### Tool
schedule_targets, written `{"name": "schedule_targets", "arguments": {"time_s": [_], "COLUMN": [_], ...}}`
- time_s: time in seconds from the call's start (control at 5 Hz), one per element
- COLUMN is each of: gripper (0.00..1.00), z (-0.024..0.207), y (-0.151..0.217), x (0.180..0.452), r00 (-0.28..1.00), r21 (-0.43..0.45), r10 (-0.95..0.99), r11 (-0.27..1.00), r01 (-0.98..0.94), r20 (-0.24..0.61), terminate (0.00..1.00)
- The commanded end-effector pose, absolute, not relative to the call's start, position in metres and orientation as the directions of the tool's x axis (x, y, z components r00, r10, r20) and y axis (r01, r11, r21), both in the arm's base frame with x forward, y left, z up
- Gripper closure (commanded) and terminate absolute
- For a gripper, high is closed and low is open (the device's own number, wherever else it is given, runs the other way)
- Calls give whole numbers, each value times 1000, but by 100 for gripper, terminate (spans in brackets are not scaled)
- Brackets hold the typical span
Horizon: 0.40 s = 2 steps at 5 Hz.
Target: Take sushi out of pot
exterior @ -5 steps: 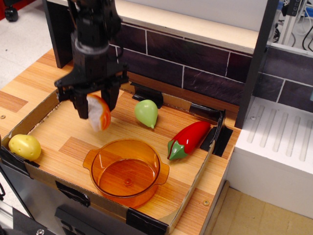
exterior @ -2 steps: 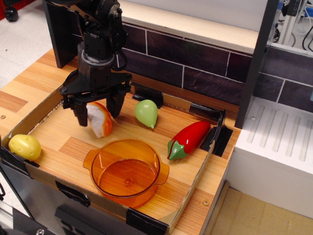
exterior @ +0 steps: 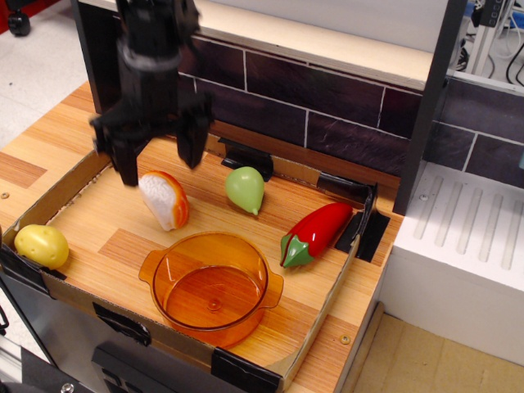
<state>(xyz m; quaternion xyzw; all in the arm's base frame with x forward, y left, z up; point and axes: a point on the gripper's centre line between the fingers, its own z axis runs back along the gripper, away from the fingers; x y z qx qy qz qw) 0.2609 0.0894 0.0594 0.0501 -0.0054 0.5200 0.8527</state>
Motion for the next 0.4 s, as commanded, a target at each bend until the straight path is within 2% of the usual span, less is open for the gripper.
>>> {"name": "schedule_targets", "arguments": {"time_s": [0.0,0.2], "gripper": [0,0], "z": [108,108], "y": [94,94], "x": [270,270], "r00": [467,467], "r21": [31,31], "r10": [879,879], "r11": [467,467], "r01": [-884,-884], "r20": [98,98], "terminate": [0,100]}}
